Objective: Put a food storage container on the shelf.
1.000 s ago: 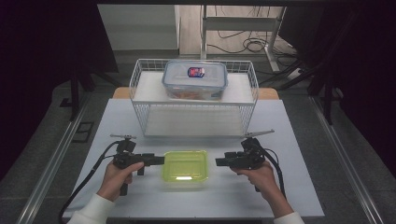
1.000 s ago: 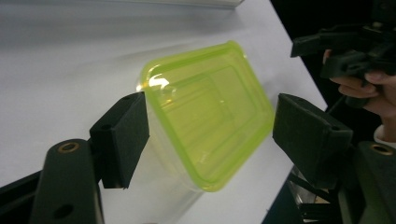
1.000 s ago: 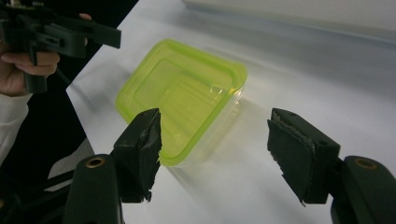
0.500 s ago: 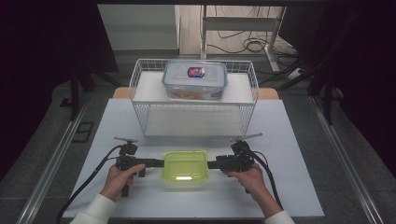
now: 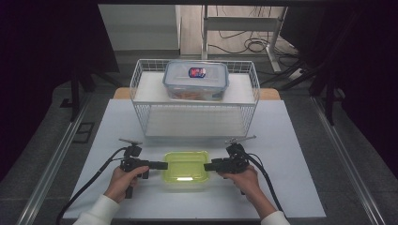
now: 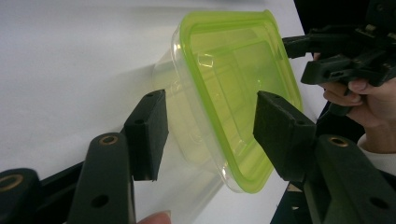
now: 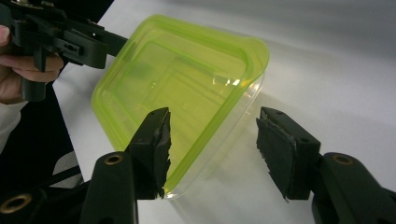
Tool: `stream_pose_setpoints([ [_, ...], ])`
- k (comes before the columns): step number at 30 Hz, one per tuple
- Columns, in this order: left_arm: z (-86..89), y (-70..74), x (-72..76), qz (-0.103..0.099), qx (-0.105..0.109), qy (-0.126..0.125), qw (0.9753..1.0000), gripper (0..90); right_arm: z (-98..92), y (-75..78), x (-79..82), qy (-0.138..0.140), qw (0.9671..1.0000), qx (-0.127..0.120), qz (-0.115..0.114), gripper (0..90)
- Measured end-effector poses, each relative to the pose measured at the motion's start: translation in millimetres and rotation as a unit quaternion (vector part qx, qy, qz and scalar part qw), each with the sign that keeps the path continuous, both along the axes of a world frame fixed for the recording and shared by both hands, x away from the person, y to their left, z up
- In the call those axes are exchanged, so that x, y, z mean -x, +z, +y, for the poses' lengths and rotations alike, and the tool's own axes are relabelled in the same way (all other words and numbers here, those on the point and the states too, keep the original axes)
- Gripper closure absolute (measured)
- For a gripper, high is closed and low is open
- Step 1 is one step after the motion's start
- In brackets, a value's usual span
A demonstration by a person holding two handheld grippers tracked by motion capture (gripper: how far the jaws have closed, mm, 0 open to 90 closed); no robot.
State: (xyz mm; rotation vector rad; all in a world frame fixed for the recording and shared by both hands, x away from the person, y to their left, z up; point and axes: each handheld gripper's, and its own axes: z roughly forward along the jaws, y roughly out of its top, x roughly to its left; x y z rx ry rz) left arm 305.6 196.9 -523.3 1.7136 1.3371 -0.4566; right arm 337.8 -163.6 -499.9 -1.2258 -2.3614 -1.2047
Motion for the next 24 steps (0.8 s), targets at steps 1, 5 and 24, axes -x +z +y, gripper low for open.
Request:
stream_pose_setpoints([
  [1, -0.4, -0.8, -0.2, 0.001, 0.001, -0.001, 1.0000, 45.1, 0.0, -1.6, -0.3, -0.001, 1.0000, -0.001, 0.002, 45.7],
  [5, -1.5, -4.0, -1.4, 0.007, 0.010, -0.003, 0.9999, 46.9, -2.0, -5.2, -2.0, -0.008, 0.9998, -0.014, 0.013, 49.1],
  [24, 0.8, -12.3, 1.4, 0.029, 0.041, 0.000, 0.9987, 69.6, -0.9, -15.0, -2.8, -0.001, 0.9965, -0.053, 0.065, 71.8],
])
